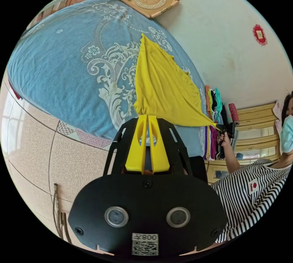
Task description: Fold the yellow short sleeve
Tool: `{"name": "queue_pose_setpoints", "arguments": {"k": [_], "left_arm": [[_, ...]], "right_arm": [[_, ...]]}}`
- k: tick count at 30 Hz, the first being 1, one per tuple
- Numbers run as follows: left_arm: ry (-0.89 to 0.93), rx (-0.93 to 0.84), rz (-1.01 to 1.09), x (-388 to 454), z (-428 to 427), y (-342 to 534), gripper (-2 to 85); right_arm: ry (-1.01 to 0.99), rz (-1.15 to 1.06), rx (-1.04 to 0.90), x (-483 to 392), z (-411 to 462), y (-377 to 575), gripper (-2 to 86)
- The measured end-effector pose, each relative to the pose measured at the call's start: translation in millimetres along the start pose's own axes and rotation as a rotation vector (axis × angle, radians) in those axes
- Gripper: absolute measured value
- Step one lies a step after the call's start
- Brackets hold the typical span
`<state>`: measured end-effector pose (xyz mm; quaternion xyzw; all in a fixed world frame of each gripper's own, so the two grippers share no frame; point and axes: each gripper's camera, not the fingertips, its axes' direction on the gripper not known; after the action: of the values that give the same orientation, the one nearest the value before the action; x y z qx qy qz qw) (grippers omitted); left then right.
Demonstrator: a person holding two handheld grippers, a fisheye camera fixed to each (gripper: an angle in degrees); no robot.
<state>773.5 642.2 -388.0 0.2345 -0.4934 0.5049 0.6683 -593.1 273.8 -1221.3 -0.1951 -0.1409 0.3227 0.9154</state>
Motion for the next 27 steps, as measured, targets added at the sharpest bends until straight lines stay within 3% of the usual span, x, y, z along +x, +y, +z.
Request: {"name": "queue_pose_setpoints", "arguments": {"k": [4, 9, 13, 19, 24, 27], "left_arm": [[-0.065, 0.022, -0.020, 1.4, 10.2, -8.4, 1.3], [0.033, -0.011, -0.047, -6.4, 26.1, -22.7, 0.8], [0.111, 0.068, -0.038, -1.6, 0.4, -27.9, 0.3], [0.110, 0.119, 0.025, 15.1, -29.2, -29.6, 0.2], [0.102, 0.027, -0.094, -9.1, 10.1, -27.1, 0.1], [0.046, 0.049, -0.126, -3.8, 16.0, -24.4, 0.1]], "right_arm": [[-0.018, 0.016, 0.000, 1.9, 0.6, -1.5, 0.4], [-0.044, 0.044, -0.008, 2.4, 4.8, 1.5, 0.5], [-0.074, 0.050, 0.004, -2.0, 2.3, 3.5, 0.5], [-0.073, 0.012, -0.006, -22.1, -2.2, 0.7, 0.5], [-0.066, 0.116, -0.153, -6.6, 54.4, -1.7, 0.5], [-0.077, 0.162, -0.119, -9.3, 59.6, -4.1, 0.5]]}}
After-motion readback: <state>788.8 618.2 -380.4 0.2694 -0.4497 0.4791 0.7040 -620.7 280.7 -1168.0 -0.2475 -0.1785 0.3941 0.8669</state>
